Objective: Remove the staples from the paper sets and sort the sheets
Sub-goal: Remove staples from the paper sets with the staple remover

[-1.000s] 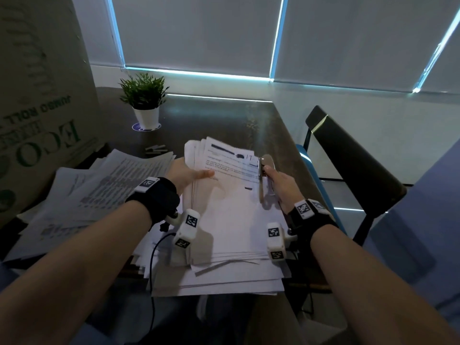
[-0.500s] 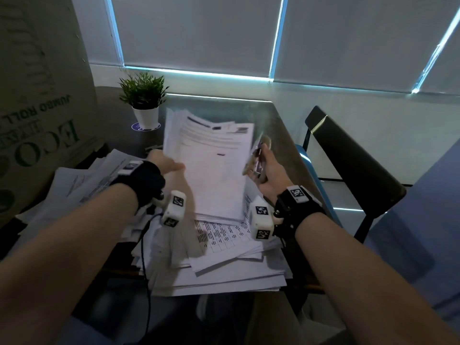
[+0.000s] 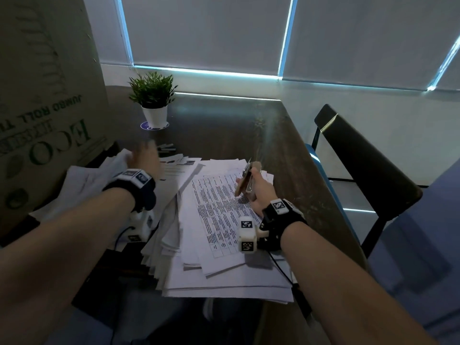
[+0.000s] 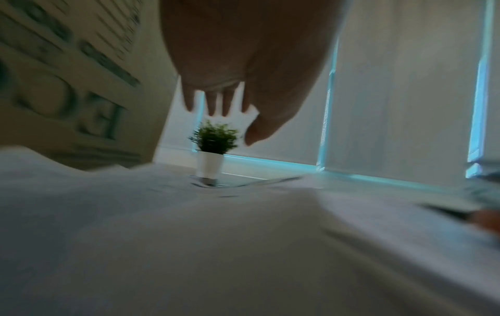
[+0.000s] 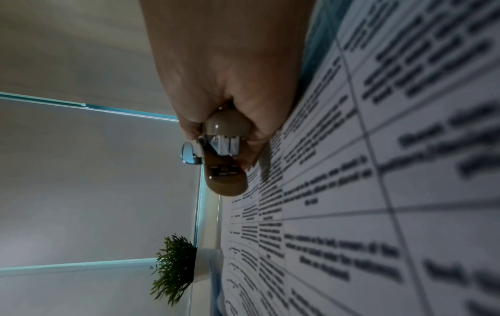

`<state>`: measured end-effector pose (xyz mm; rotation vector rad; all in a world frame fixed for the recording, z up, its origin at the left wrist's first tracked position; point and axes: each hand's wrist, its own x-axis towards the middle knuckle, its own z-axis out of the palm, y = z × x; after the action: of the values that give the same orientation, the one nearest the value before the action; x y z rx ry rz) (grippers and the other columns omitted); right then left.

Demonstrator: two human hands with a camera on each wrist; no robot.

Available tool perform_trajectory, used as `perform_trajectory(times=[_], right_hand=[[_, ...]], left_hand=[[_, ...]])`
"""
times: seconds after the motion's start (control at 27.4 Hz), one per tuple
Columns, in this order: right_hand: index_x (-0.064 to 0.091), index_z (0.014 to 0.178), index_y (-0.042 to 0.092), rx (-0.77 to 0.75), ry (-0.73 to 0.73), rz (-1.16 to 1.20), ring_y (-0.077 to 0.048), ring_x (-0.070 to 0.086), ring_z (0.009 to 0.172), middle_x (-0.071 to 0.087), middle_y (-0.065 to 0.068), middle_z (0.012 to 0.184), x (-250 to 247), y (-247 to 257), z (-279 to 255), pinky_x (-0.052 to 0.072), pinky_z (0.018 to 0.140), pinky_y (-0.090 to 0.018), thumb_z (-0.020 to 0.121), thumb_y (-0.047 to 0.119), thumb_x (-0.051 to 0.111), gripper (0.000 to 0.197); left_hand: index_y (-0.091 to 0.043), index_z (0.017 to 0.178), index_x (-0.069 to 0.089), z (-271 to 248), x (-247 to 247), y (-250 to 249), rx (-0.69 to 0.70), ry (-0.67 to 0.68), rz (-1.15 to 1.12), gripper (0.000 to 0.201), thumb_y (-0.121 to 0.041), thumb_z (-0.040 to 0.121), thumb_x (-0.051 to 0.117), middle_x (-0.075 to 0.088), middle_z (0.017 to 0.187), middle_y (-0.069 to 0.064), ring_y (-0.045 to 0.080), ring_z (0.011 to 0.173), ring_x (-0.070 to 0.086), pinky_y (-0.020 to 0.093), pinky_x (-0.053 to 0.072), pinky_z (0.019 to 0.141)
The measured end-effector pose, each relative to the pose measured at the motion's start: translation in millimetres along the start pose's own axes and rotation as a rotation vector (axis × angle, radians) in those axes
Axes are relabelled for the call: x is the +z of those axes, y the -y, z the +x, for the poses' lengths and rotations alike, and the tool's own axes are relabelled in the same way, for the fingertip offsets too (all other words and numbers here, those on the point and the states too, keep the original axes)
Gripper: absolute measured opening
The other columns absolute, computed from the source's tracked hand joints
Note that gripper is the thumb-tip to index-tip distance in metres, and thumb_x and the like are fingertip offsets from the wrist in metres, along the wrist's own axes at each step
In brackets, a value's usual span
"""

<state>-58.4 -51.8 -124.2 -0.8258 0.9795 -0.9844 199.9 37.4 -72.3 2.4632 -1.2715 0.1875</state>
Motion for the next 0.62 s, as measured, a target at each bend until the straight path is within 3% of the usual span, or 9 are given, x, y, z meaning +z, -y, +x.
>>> perform_trajectory(times=[0.07, 0.18, 0.26, 0.4, 0.48, 0.55, 0.62], right_hand=[[0.063, 0.095, 0.014, -0.008, 0.011, -0.012, -0.023, 0.071, 0.088, 0.072, -0.012, 0.096, -1, 0, 1, 0.047, 0.077, -0.037, 0.102, 0.033, 0.051, 0.023], [0.063, 0.100, 0.013, -0.009, 0.044, -0.016, -0.022, 0.072, 0.090, 0.072, -0.013, 0.103, -4, -1, 3, 0.048, 0.082, -0.039, 0.101, 0.034, 0.052, 0.024], [0.063, 0.102, 0.011, -0.011, 0.056, -0.004, -0.022, 0.072, 0.090, 0.073, -0.014, 0.101, -7, -2, 6, 0.045, 0.083, -0.039, 0.101, 0.035, 0.053, 0.026], [0.062, 0.103, 0.011, -0.007, 0.078, 0.046, -0.024, 0.071, 0.090, 0.073, -0.013, 0.092, -11, -3, 8, 0.043, 0.097, -0.041, 0.102, 0.033, 0.050, 0.025], [0.062, 0.105, 0.011, -0.018, 0.095, 0.050, -0.025, 0.070, 0.090, 0.073, -0.014, 0.091, -10, -3, 9, 0.042, 0.098, -0.044, 0.102, 0.032, 0.050, 0.025], [0.061, 0.111, 0.009, -0.019, 0.091, 0.043, -0.025, 0.071, 0.090, 0.071, -0.018, 0.099, -10, -3, 8, 0.045, 0.093, -0.044, 0.102, 0.032, 0.050, 0.028], [0.060, 0.114, 0.006, -0.001, 0.052, 0.008, -0.024, 0.072, 0.085, 0.071, -0.018, 0.101, -8, -1, 6, 0.052, 0.080, -0.037, 0.102, 0.034, 0.050, 0.032]], left_hand=[[-0.005, 0.128, 0.053, -2, 3, -33, 0.256, 0.075, -0.180, 0.038, 0.001, 0.090, 0.052, 0.051, 0.133, 0.016, 0.030, 0.122, 0.049, 0.039, 0.037, 0.103], [-0.019, 0.124, 0.059, -13, 13, -67, 0.488, 0.421, -0.206, 0.030, -0.019, 0.094, 0.054, 0.058, 0.127, 0.000, 0.017, 0.117, 0.054, 0.032, 0.042, 0.100], [-0.022, 0.128, 0.056, -16, 19, -75, 0.470, 0.561, -0.099, 0.035, -0.024, 0.093, 0.055, 0.055, 0.126, 0.000, 0.017, 0.117, 0.051, 0.028, 0.041, 0.093], [-0.009, 0.131, 0.052, -10, 22, -70, 0.367, 0.519, 0.056, 0.046, -0.025, 0.089, 0.063, 0.053, 0.129, 0.010, 0.025, 0.122, 0.049, 0.032, 0.039, 0.098], [-0.010, 0.129, 0.052, -7, 19, -65, 0.258, 0.557, 0.013, 0.053, -0.032, 0.085, 0.070, 0.053, 0.130, 0.009, 0.026, 0.119, 0.050, 0.032, 0.039, 0.093], [-0.009, 0.127, 0.055, -8, 16, -64, 0.181, 0.592, -0.039, 0.054, -0.036, 0.084, 0.071, 0.056, 0.128, 0.007, 0.025, 0.114, 0.052, 0.032, 0.039, 0.089], [-0.006, 0.131, 0.052, -7, 16, -65, 0.138, 0.576, -0.098, 0.056, -0.035, 0.086, 0.068, 0.055, 0.132, 0.010, 0.025, 0.117, 0.052, 0.031, 0.039, 0.092]])
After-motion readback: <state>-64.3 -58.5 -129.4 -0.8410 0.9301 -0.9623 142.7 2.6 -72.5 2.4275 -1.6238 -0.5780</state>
